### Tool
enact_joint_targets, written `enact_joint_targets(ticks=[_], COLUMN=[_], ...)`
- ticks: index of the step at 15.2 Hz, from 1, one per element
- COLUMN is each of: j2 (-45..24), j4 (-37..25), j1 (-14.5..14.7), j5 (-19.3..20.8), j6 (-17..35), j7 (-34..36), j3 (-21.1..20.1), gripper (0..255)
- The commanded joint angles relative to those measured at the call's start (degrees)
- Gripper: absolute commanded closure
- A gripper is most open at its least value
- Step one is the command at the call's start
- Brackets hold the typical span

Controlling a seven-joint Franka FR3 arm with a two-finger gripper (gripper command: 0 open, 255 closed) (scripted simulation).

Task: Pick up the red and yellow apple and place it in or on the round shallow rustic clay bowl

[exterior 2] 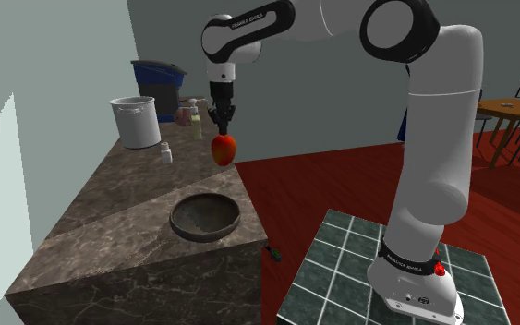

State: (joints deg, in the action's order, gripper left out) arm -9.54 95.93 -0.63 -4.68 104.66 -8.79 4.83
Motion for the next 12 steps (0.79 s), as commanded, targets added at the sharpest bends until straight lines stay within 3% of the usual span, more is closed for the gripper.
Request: enact_joint_targets(ticks=[1,12], j2=[0.10,-0.40], j4=[-1.42,-10.58], j1=[-0.08,-0.23], j5=[0.03,0.09], j6=[-1.55,-10.19], j7=[-0.01,0.48], j3=[0.06,0.13], gripper=[255,255])
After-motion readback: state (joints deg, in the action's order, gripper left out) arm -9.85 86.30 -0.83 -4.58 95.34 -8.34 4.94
